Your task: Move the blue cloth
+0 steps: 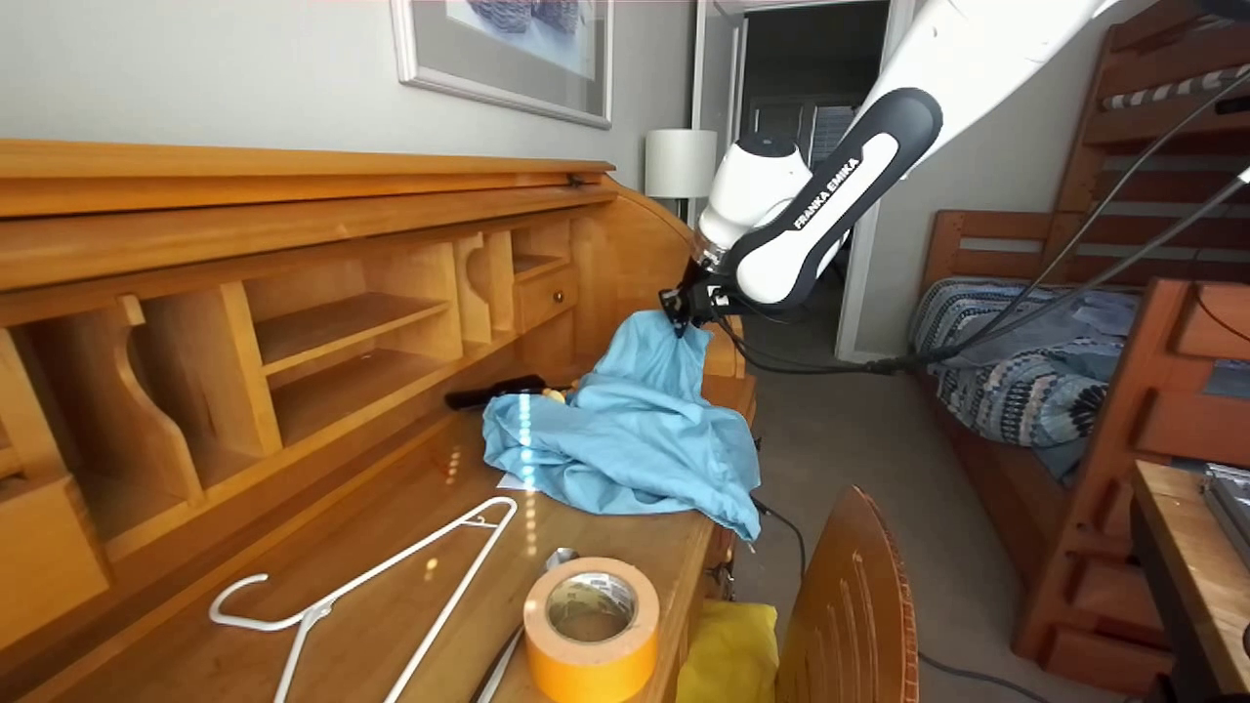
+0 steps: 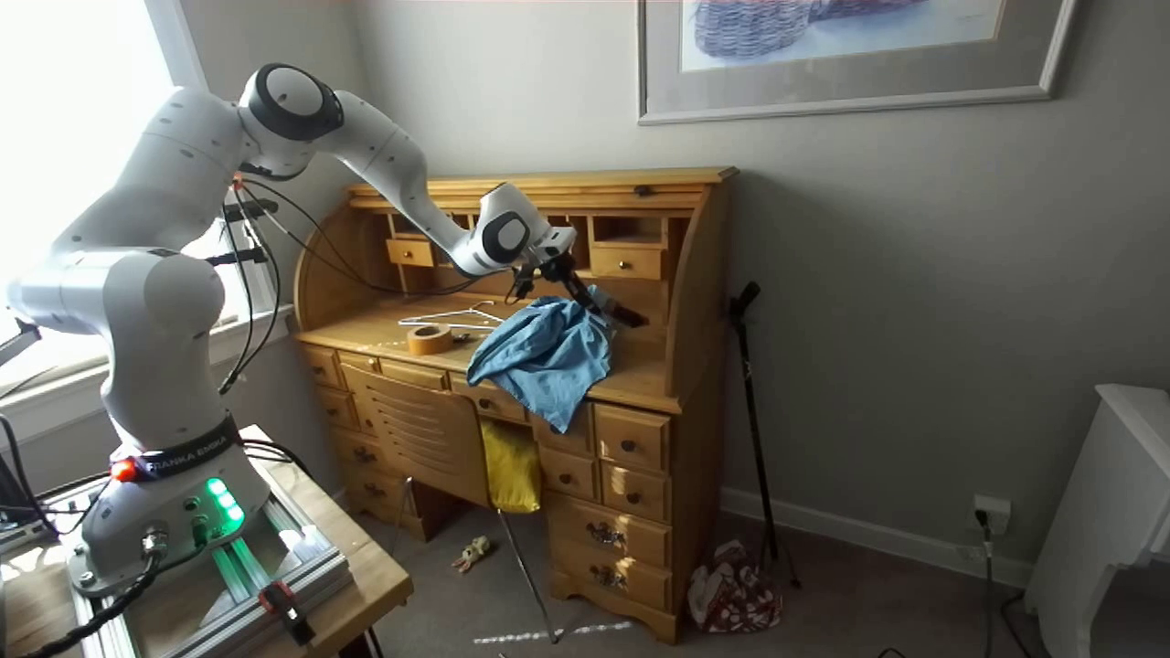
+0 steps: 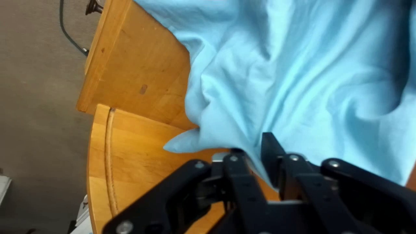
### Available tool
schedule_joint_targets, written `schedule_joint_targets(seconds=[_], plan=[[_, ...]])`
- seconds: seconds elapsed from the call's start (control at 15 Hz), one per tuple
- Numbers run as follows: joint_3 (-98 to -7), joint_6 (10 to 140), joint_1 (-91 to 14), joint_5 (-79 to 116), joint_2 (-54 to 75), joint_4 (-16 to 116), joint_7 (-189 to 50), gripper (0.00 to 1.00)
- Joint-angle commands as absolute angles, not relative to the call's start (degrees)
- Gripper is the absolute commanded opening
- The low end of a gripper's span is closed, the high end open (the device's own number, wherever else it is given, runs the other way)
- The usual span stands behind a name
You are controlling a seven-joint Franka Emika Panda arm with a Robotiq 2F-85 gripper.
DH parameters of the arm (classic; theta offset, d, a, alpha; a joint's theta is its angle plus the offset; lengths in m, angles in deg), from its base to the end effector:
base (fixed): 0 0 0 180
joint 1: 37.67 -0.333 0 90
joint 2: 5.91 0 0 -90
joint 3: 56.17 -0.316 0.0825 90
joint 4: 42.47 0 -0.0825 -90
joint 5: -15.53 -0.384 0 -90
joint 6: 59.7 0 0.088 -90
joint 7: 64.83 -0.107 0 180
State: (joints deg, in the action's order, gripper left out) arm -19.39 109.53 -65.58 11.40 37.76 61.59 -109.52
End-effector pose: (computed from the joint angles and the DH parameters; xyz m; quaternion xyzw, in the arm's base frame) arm 0.6884 -0.0524 0.2423 0.8856 -0.3482 0.2952 0.0857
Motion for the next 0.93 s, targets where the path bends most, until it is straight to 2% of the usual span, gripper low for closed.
schedule_joint_targets(seconds=[0.0,0.07,0.2,0.4,0.87], plan=[[-22.6,106.9,-63.7,13.1,36.5,61.4,-108.0,0.55],[-27.0,107.0,-60.8,13.5,34.4,62.2,-103.6,0.62],[-29.3,107.9,-59.8,15.0,34.1,62.8,-99.1,0.76],[-37.6,108.1,-54.0,14.8,31.6,63.6,-89.1,0.98],[-61.9,107.0,-36.1,11.6,28.8,64.2,-65.1,1.00]])
